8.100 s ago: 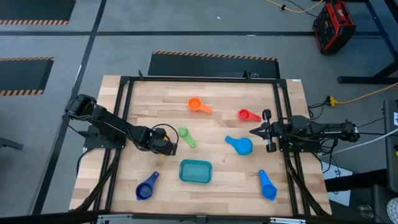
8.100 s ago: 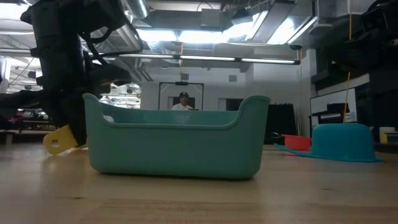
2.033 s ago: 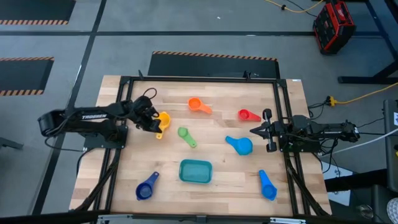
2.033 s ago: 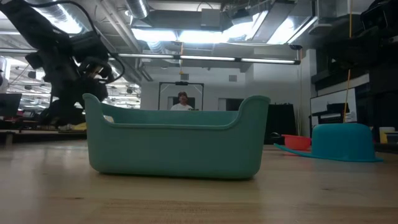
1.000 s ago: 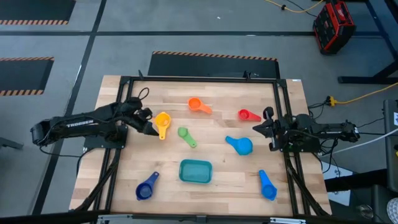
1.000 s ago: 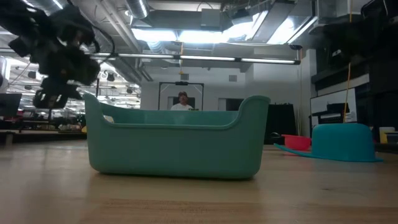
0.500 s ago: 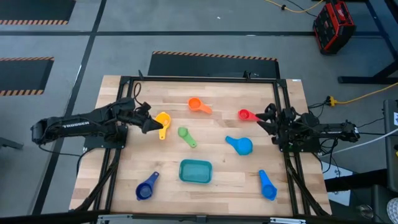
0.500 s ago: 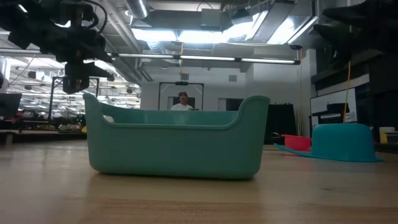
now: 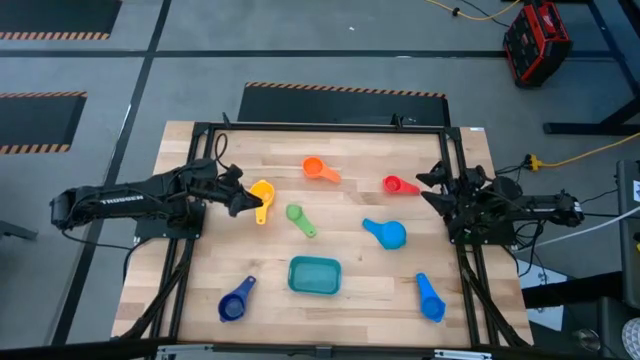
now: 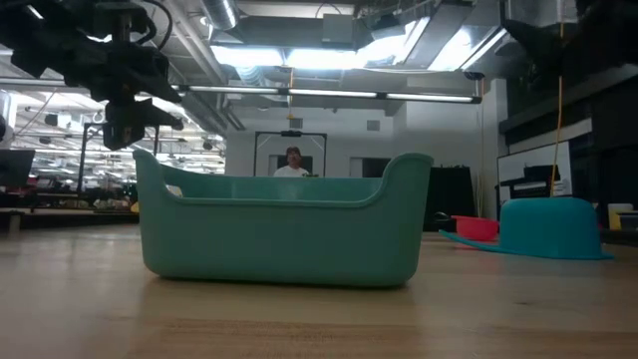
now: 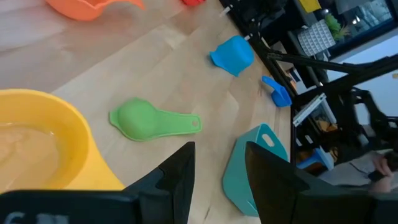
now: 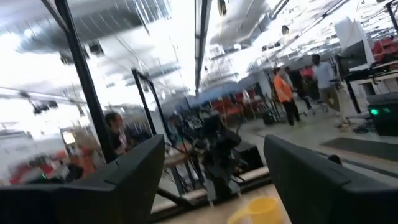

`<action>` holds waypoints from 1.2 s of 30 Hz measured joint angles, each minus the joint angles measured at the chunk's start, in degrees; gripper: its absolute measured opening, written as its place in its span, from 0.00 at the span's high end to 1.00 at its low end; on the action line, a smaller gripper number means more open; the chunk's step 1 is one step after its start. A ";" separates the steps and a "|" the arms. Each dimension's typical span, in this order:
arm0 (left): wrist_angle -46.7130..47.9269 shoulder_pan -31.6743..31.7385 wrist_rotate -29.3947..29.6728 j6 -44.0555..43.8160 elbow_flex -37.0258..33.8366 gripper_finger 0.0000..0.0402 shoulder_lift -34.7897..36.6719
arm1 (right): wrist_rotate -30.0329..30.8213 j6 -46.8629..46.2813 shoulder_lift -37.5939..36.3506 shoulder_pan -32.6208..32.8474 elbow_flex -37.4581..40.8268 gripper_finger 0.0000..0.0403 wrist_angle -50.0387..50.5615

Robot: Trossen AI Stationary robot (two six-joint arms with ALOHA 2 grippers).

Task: Nest measuring cups in basket
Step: Adjust the light blue measuring cup

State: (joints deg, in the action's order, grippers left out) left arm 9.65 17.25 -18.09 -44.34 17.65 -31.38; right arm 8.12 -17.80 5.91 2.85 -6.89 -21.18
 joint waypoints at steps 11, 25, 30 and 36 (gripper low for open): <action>0.00 -0.43 1.12 0.02 0.00 0.67 0.00 | -0.20 0.06 23.69 0.00 -18.47 0.31 18.36; 0.07 -0.43 1.14 2.42 0.00 0.67 0.00 | -6.46 0.28 48.43 -1.93 -39.54 0.31 44.97; 0.07 -0.43 1.19 2.95 0.00 0.67 0.00 | -8.88 0.01 55.36 -4.75 -42.17 0.31 46.99; 0.12 -0.43 1.17 2.97 0.00 0.67 0.00 | -11.31 0.21 62.27 -6.32 -42.65 0.31 47.08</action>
State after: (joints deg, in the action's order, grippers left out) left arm 9.77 16.82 -16.93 -41.36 17.65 -31.38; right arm -3.19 -17.59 68.18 -3.47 -49.54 25.90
